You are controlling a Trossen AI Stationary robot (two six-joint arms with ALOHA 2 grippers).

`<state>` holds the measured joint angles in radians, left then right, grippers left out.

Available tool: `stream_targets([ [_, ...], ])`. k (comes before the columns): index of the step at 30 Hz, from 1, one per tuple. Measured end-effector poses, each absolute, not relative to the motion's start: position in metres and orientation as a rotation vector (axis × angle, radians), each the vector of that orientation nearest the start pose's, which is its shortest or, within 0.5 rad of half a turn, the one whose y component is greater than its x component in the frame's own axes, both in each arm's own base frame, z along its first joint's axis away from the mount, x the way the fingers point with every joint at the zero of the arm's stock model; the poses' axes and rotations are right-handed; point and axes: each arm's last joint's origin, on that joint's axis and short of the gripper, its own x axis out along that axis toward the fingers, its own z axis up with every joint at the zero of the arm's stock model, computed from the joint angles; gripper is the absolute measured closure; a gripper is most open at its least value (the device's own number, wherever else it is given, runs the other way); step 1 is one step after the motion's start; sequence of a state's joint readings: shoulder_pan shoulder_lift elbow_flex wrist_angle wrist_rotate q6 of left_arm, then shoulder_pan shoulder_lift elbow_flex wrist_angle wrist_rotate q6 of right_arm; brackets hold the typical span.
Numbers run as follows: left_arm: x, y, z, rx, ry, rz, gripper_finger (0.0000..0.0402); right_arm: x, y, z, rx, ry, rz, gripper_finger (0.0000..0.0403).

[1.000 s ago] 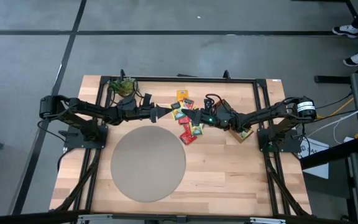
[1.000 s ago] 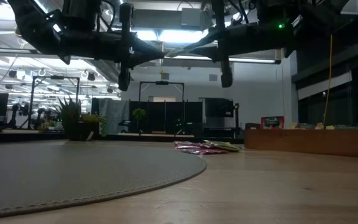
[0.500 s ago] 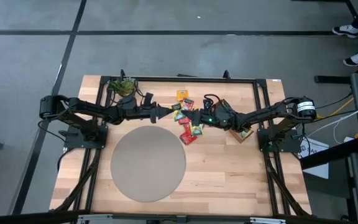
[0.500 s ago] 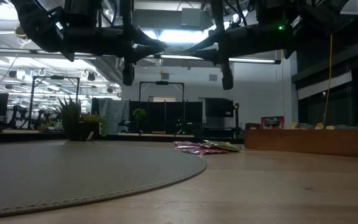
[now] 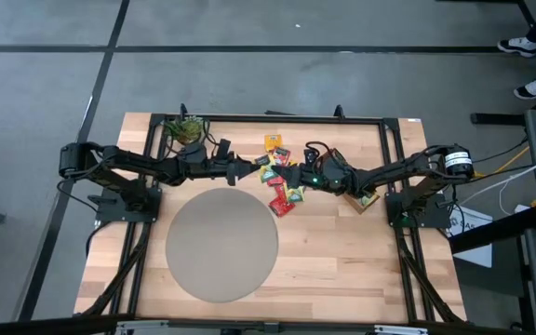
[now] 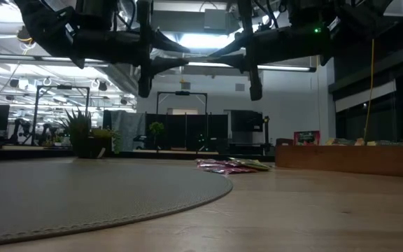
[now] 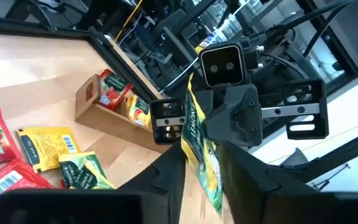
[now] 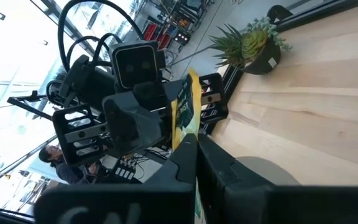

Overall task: Pick & Place Tea
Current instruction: Put the yellow tea bag into the bottom section of the wooden organizer

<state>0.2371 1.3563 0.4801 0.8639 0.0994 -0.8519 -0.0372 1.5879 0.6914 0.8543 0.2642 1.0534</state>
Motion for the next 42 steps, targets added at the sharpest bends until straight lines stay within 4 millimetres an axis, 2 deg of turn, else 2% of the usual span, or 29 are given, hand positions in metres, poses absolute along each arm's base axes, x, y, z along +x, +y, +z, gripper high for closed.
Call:
stream_targets([
  [6, 0.257, 0.059, 0.21, -0.835, -0.046, 0.138, 0.0393, 0.319, -0.02, 0.21, 1.032, -0.121, -0.298, 0.0398],
  [15, 0.256, 0.059, 0.204, -0.828, 0.038, 0.121, 0.0399, 0.32, -0.019, 0.209, 0.974, -0.095, -0.284, 0.0382],
  [19, 0.254, 0.063, 0.201, -0.843, 0.107, 0.031, 0.0399, 0.32, -0.016, 0.209, 0.905, -0.036, -0.193, 0.0367],
  [27, 0.251, 0.065, 0.2, -0.863, 0.226, -0.198, 0.04, 0.32, -0.012, 0.201, 0.944, 0.104, -0.084, 0.0317],
  [32, 0.26, 0.063, 0.206, -0.809, 0.344, -0.222, 0.0399, 0.32, -0.009, 0.199, 0.999, 0.16, -0.027, 0.0286],
  [37, 0.271, 0.06, 0.22, -0.701, 0.463, -0.238, 0.0399, 0.32, -0.009, 0.199, 0.999, 0.17, -0.01, 0.0276],
  [42, 0.276, 0.063, 0.233, -0.647, 0.446, -0.248, 0.04, 0.32, -0.009, 0.199, 0.998, 0.169, -0.01, 0.0281],
])
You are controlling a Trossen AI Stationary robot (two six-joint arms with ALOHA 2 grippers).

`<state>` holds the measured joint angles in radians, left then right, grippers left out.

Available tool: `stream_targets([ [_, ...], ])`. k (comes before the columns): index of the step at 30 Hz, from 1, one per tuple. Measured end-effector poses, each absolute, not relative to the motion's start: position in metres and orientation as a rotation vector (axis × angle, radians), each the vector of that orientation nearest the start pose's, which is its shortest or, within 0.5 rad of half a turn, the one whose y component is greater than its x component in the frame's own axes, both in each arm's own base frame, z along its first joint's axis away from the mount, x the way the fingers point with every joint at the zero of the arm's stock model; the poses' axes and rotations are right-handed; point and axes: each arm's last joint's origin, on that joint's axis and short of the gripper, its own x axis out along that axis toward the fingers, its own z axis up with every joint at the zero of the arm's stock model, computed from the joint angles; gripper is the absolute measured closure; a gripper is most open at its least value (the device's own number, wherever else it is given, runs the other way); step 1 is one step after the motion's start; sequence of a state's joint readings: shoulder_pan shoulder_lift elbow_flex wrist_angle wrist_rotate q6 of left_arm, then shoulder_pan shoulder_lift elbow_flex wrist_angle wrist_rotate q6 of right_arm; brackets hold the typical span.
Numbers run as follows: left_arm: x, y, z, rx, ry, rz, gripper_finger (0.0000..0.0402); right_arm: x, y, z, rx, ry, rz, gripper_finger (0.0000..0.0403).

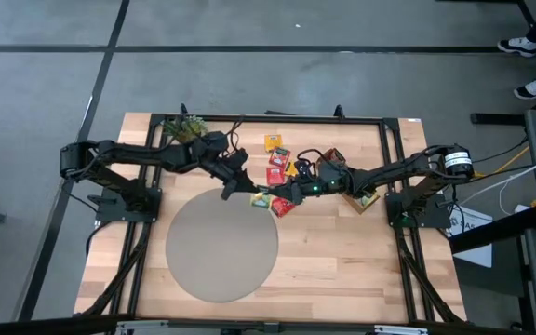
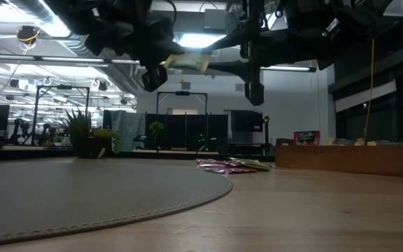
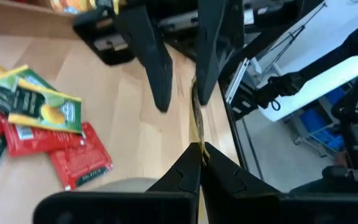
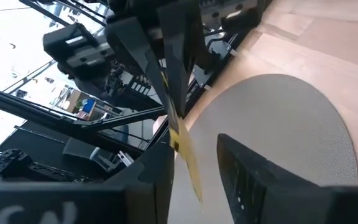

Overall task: Pick & Place Tea
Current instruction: Put the yellow tea bag into the bottom section of the wooden organizer

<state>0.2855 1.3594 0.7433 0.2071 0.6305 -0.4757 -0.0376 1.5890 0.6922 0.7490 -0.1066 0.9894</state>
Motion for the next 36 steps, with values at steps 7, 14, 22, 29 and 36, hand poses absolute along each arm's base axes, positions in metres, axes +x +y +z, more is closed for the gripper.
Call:
stream_targets([
  [7, 0.2762, 0.0662, 0.2344, -0.648, 0.439, -0.24, 0.0399, 0.32, -0.0091, 0.1992, 0.993, 0.167, -0.014, 0.0296],
  [14, 0.276, 0.062, 0.2318, -0.657, 0.472, -0.246, 0.0399, 0.3199, -0.0091, 0.1994, 0.991, 0.166, -0.015, 0.0316],
  [22, 0.276, 0.0622, 0.2309, -0.651, 0.476, -0.235, 0.0399, 0.3199, -0.0092, 0.1996, 0.972, 0.164, -0.014, 0.0319],
  [29, 0.276, 0.0624, 0.2309, -0.648, 0.475, -0.23, 0.0399, 0.3199, -0.0087, 0.1996, 0.972, 0.168, -0.006, 0.0358],
  [36, 0.2761, 0.0625, 0.2309, -0.647, 0.474, -0.224, 0.0399, 0.3199, -0.0086, 0.1996, 0.972, 0.17, -0.002, 0.0396],
])
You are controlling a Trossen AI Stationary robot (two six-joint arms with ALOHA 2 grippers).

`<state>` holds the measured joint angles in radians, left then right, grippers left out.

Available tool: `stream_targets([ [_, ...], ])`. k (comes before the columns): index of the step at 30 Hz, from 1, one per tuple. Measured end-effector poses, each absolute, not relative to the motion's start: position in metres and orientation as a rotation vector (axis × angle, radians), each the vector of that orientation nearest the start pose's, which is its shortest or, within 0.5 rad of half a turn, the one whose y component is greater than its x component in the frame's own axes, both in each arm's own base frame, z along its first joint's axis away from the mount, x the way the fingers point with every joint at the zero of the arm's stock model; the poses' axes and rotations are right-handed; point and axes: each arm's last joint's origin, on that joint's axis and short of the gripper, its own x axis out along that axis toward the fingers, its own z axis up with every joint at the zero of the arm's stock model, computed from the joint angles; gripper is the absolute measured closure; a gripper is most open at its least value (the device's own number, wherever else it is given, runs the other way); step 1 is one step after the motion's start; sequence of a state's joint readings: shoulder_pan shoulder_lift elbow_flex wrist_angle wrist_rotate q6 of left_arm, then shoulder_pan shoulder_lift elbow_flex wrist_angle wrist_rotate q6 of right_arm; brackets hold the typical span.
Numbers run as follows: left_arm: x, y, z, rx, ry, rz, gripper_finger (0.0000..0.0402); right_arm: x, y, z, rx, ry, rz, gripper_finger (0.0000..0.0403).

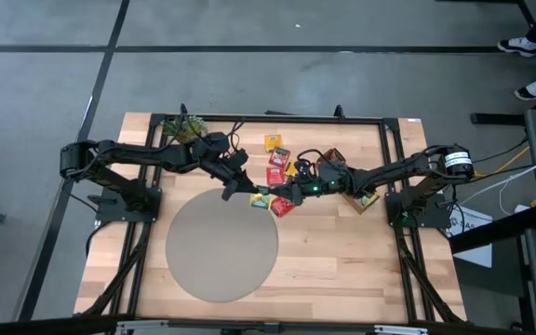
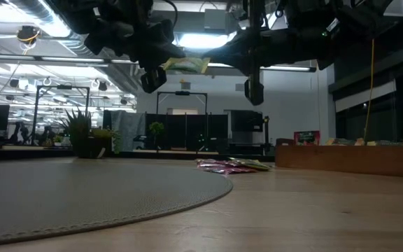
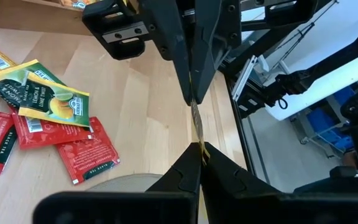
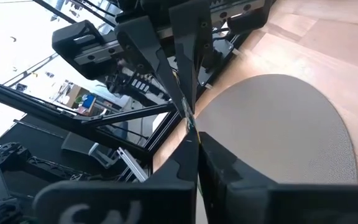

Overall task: Pick & Place Tea
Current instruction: Put the yellow tea bag into the bottom section of the wooden organizer

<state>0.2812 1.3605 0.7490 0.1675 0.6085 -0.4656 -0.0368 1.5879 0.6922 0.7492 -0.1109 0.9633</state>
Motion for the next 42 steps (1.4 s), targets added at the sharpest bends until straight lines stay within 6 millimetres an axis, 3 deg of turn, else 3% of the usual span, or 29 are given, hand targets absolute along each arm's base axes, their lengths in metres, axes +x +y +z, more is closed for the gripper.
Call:
stream_targets([
  [15, 0.276, 0.064, 0.231, -0.64, 0.467, -0.183, 0.0377, 0.32, -0.008, 0.199, 0.975, 0.182, 0.016, 0.0399],
  [21, 0.276, 0.065, 0.231, -0.661, 0.464, -0.152, 0.0335, 0.319, -0.005, 0.195, 1.024, 0.227, 0.002, 0.04],
  [27, 0.276, 0.067, 0.231, -0.682, 0.464, -0.144, 0.0293, 0.314, 0.012, 0.199, 1.048, 0.291, 0.028, 0.0401],
  [34, 0.276, 0.067, 0.23, -0.685, 0.468, -0.144, 0.0277, 0.27, 0.039, 0.22, 0.991, 0.477, -0.16, 0.04],
  [42, 0.276, 0.067, 0.23, -0.682, 0.468, -0.14, 0.0276, 0.185, 0.059, 0.243, 1.023, 0.601, -0.467, 0.0399],
])
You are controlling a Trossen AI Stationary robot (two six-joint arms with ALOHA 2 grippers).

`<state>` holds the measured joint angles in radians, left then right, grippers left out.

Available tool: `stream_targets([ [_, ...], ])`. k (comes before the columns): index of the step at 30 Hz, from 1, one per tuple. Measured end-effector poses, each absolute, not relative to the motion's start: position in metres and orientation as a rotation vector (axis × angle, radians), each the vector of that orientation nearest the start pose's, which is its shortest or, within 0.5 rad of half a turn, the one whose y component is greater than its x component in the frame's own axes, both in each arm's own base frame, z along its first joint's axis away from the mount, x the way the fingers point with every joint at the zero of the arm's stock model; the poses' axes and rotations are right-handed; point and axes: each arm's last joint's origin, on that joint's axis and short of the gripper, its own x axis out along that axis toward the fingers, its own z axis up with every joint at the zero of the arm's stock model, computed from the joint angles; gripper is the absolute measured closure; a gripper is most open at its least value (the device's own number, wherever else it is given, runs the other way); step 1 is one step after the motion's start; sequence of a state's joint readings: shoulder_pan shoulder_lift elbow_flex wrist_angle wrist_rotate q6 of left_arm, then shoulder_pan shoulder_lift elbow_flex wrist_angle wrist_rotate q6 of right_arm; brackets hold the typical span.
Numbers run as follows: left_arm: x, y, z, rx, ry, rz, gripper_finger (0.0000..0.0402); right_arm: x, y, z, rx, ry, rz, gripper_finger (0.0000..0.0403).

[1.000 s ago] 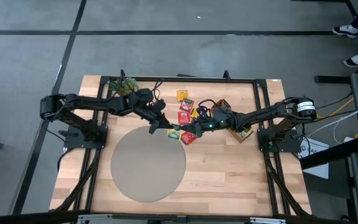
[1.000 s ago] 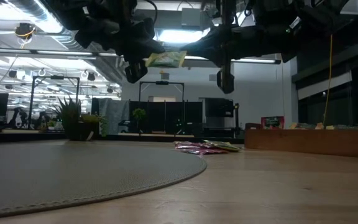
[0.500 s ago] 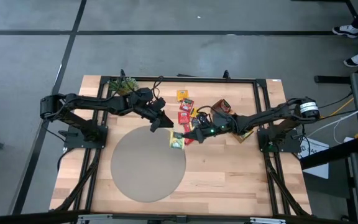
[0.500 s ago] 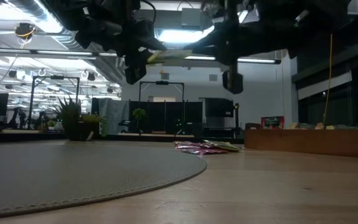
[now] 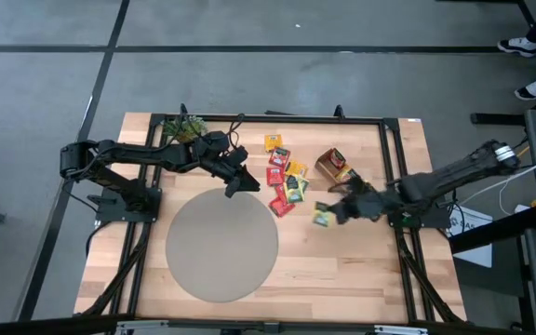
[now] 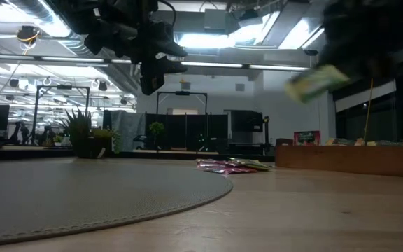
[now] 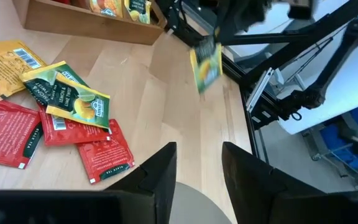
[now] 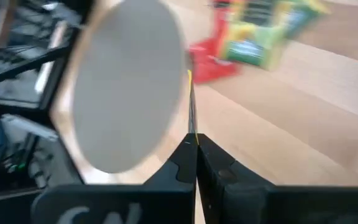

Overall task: Pick & Place Tea
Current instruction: Put the yellow tea bag into the bottom section of the wooden organizer

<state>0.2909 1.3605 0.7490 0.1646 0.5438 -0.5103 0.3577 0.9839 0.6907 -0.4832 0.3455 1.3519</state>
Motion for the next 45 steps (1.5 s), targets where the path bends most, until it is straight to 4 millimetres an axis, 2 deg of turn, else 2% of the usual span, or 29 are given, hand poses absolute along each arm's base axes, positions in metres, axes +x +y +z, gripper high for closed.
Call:
stream_targets([
  [3, 0.276, 0.067, 0.23, -0.682, 0.468, -0.139, 0.0276, 0.158, 0.058, 0.244, 1.033, 0.667, -0.553, 0.0399],
  [7, 0.276, 0.067, 0.23, -0.681, 0.468, -0.139, 0.0276, 0.133, 0.052, 0.24, 1.024, 0.756, -0.672, 0.0399],
  [16, 0.276, 0.067, 0.23, -0.682, 0.468, -0.139, 0.0276, 0.103, 0.034, 0.239, 0.926, 0.798, -0.852, 0.0398],
  [22, 0.276, 0.067, 0.23, -0.681, 0.467, -0.135, 0.0276, 0.099, 0.029, 0.242, 0.963, 0.741, -0.87, 0.0398],
  [32, 0.276, 0.068, 0.23, -0.671, 0.458, -0.088, 0.0276, 0.102, 0.017, 0.242, 1.035, 0.652, -1.0, 0.0398],
  [45, 0.276, 0.068, 0.23, -0.623, 0.454, -0.099, 0.0276, 0.103, 0.011, 0.242, 1.048, 0.679, -1.017, 0.0398],
])
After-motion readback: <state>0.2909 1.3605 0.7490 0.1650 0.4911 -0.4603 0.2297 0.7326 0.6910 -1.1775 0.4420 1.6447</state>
